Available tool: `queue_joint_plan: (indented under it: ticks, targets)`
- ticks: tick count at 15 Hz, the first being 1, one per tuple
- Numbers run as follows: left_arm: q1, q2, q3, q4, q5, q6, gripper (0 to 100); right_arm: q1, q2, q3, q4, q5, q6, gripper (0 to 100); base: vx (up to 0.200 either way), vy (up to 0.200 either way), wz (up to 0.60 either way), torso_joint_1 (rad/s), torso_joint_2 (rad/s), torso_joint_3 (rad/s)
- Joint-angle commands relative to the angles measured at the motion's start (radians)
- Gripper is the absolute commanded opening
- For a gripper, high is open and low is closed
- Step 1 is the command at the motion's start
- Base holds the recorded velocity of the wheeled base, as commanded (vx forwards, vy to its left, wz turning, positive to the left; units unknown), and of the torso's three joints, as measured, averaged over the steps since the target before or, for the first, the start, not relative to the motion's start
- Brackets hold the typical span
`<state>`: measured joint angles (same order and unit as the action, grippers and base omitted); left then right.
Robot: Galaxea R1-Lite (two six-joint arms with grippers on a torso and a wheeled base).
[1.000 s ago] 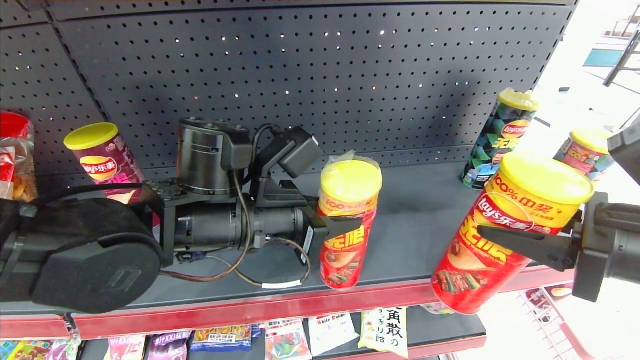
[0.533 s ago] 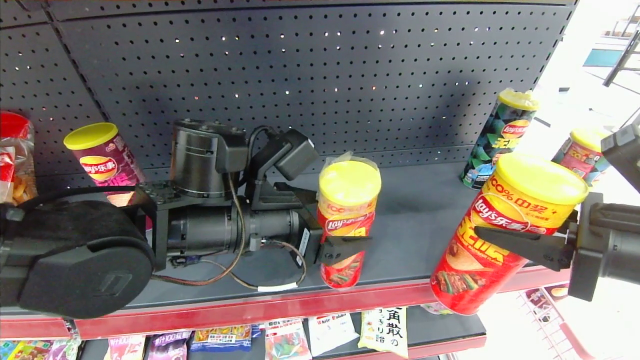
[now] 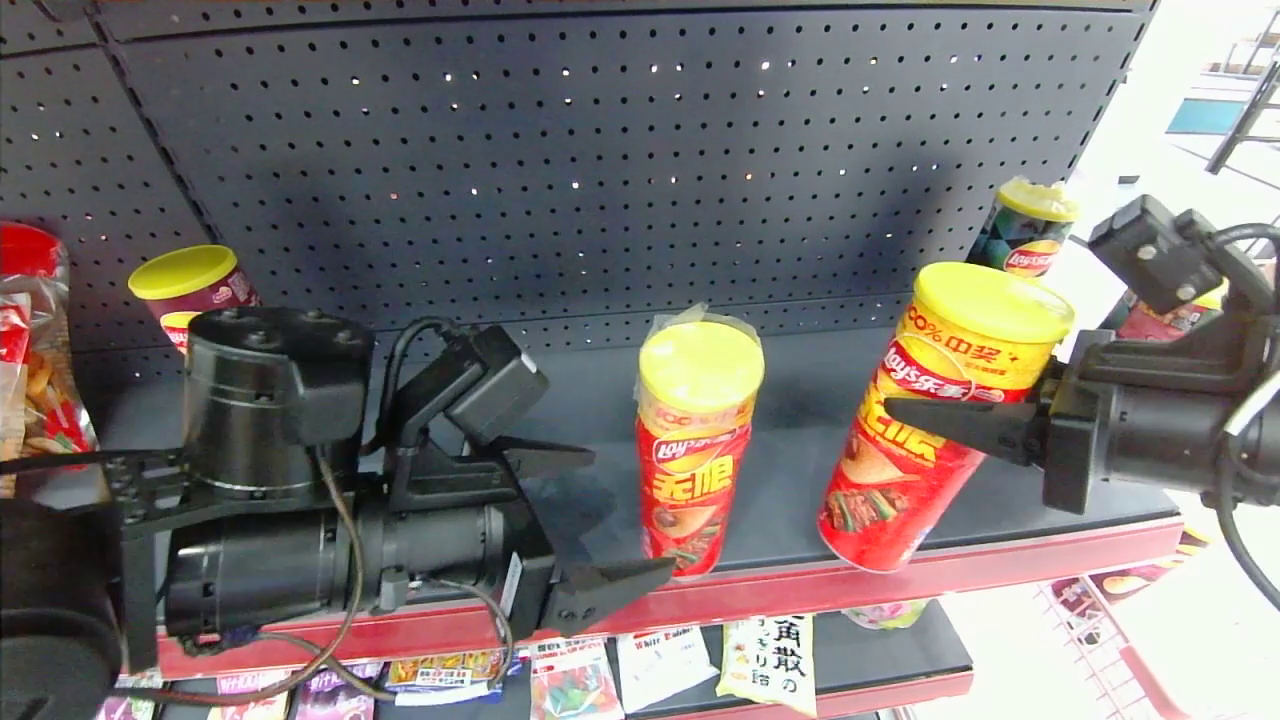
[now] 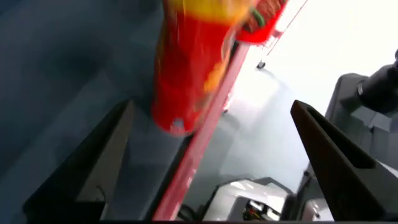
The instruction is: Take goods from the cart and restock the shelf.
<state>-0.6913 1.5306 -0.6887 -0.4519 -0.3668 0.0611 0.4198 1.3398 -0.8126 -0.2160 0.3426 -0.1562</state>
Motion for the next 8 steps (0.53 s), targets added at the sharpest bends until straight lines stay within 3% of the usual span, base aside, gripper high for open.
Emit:
queue_joint_plan:
  ticks: [1, 4, 8]
  targets:
    - [0.003, -0.110, 0.080, -0.002, 0.028, -0.033, 100, 0.004, 0.101, -0.054, -0.017, 0.001, 0.000, 0, 0.000, 0.000, 0.00, 0.000, 0.00, 0.000]
    - [0.003, -0.205, 0.167, -0.002, 0.066, -0.076, 100, 0.017, 0.196, -0.108, -0.063, 0.001, 0.001, 0, 0.000, 0.000, 0.00, 0.000, 0.00, 0.000]
    - [0.012, -0.305, 0.256, 0.001, 0.112, -0.081, 100, 0.022, 0.361, -0.244, -0.128, 0.004, 0.000, 0, 0.000, 0.000, 0.00, 0.000, 0.00, 0.000]
